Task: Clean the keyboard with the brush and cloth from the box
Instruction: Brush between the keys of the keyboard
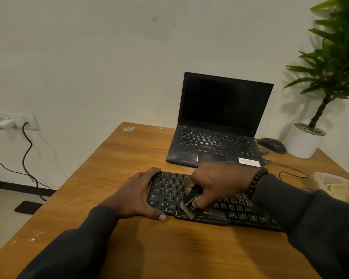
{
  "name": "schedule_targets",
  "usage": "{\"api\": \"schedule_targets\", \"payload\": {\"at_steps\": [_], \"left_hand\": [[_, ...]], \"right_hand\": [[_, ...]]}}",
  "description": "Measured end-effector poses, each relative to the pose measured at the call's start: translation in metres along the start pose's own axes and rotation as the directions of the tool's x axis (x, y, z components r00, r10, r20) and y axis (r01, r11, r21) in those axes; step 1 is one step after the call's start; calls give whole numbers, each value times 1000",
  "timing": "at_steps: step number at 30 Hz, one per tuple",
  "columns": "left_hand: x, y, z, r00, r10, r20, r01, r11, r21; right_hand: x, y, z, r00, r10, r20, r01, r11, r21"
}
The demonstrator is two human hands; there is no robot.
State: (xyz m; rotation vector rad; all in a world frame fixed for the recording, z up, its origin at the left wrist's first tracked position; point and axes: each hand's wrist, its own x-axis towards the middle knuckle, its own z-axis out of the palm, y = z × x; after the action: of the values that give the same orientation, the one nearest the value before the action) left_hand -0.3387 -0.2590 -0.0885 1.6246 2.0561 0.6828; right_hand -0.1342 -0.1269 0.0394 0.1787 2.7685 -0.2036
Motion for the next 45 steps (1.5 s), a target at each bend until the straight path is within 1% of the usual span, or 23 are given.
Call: {"api": "schedule_targets", "payload": {"at_steps": [2, 5, 7, 8, 9, 10, 12, 13, 15, 16, 18, 20, 22, 24, 26, 29, 32, 35, 37, 39, 41, 43, 45], "left_hand": [[0, 0, 0, 1000, 8, 2, -8, 1000, -4], [1, -1, -1, 1000, 9, 4, -9, 1000, -8], [0, 0, -1, 1000, 12, 6, -12, 1000, -4], [0, 0, 0, 1000, 12, 6, -12, 1000, -3], [0, 0, 0, 1000, 12, 6, -12, 1000, -3], [0, 0, 0, 1000, 7, 4, -7, 1000, -3], [1, -1, 0, 1000, 2, -2, -2, 1000, 6], [1, -1, 0, 1000, 4, -2, -4, 1000, 9], [1, -1, 1, 1000, 7, 0, -7, 1000, 2], [1, -1, 1, 1000, 5, -2, -5, 1000, -7], [1, -2, 1, 1000, 12, -8, -12, 1000, -10], [0, -1, 0, 999, 33, -10, -33, 999, -9], [0, 0, 0, 999, 41, -8, -41, 999, -11], [0, -1, 0, 999, 41, -10, -41, 999, -12], [1, -1, 1, 999, 46, -15, -47, 999, -13], [2, -2, 2, 999, 49, -18, -49, 999, -11], [3, -2, 1, 998, 55, -37, -55, 998, 15], [1, 0, 1, 996, 74, -42, -73, 997, 29], [2, -1, 1, 997, 72, -42, -72, 997, 19], [2, -1, 1, 997, 68, -40, -68, 998, 6], [1, 0, 0, 997, 68, -31, -67, 998, 12], [1, -2, 1, 997, 65, -32, -65, 998, 17], [1, -3, 2, 997, 61, -35, -61, 998, 22]], "right_hand": [[-10, 7, -5, 990, 82, 111, -73, 994, -80], [-19, 9, -14, 939, 243, 245, -168, 942, -291], [-16, 4, -12, 924, 284, 257, -168, 904, -393], [-12, -1, -12, 930, 273, 246, -157, 900, -406], [-7, -5, -11, 942, 238, 236, -140, 919, -369], [1, -9, -10, 959, 182, 219, -118, 953, -279], [15, -18, -13, 986, 97, 137, -89, 994, -64], [20, -22, -16, 993, 85, 86, -84, 996, -14], [26, -25, -17, 994, 99, 37, -98, 994, -38], [26, -24, -15, 992, 117, 55, -114, 992, -57], [21, -19, -10, 976, 166, 139, -156, 984, -83], [11, -11, -8, 950, 233, 207, -203, 966, -158], [-1, -2, -7, 913, 315, 260, -258, 938, -230], [-10, 4, -5, 888, 360, 285, -295, 923, -248], [-13, 3, -5, 903, 339, 263, -276, 928, -248], [2, -13, -9, 949, 250, 195, -204, 953, -226], [35, -37, -12, 987, 146, 72, -132, 976, -172], [51, -50, -14, 992, 115, -47, -123, 969, -216], [46, -45, -13, 993, 121, -16, -122, 977, -177], [32, -35, -13, 985, 150, 87, -137, 981, -141], [20, -29, -14, 970, 169, 173, -136, 973, -188], [16, -28, -15, 972, 161, 171, -119, 966, -229], [22, -36, -14, 990, 123, 76, -106, 974, -199]]}}
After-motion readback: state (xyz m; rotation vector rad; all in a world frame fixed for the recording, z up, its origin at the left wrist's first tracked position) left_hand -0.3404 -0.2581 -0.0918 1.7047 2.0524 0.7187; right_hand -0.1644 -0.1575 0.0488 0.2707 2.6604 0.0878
